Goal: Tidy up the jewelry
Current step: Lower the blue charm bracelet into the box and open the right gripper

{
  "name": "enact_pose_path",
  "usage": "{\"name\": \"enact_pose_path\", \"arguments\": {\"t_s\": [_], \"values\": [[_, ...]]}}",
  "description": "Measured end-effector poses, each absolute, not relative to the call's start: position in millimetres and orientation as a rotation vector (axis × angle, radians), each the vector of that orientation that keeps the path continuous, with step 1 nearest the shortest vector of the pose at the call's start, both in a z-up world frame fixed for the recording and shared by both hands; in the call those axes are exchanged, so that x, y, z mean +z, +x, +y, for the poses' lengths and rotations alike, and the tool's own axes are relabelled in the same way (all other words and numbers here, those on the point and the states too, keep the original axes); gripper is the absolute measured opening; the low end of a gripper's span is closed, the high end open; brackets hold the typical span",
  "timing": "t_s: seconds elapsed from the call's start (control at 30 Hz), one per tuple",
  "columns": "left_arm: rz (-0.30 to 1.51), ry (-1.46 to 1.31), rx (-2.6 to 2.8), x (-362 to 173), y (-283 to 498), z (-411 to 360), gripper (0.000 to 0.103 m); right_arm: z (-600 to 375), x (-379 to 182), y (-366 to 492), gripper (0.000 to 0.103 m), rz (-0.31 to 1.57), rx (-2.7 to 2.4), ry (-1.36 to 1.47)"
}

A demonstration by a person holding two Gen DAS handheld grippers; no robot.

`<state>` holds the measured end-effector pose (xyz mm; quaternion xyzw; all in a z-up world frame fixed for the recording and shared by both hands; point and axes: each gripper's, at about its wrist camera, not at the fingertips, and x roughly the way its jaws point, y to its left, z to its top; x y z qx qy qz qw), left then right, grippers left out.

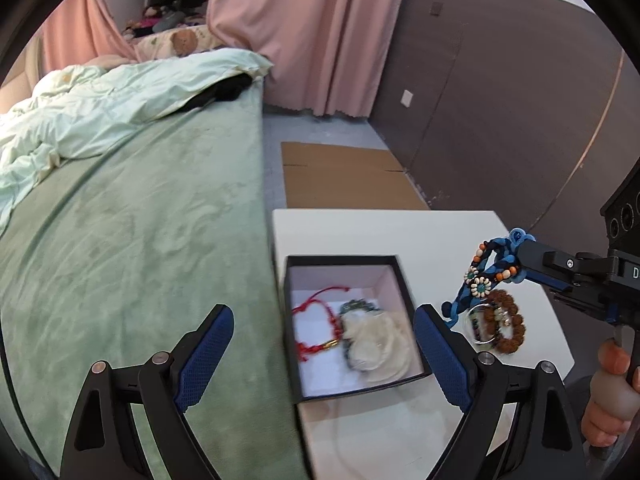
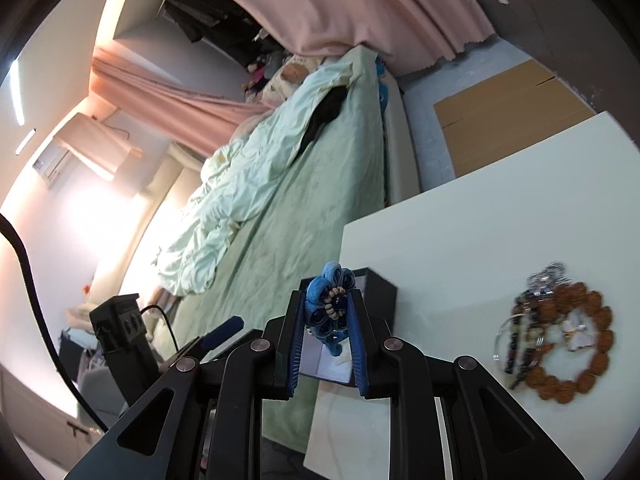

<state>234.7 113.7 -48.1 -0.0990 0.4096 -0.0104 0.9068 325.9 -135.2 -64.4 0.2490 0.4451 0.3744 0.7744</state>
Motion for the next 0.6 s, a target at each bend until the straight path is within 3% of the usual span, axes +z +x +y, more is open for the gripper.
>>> {"name": "enact_pose_path", "arguments": {"t_s": [0.17, 0.23, 0.3, 0.6], "values": [[0.853, -0.221, 0.004, -53, 225, 128, 0.092, -108, -67, 325, 0.028, 0.988, 0.856, 0.495], [0.858, -0.222, 0.009, -54, 224, 130, 0.092, -100, -69, 324, 0.063, 1.013, 0.856, 0.47], [0.859, -0.217, 0.012, -53, 223, 132, 0.092, -103, -71, 323, 0.073, 1.007, 0.829, 0.475], [0.849, -0.201, -0.024, -44, 218, 116, 0.092, -149, -60, 311, 0.073, 0.961, 0.776, 0.505]]}}
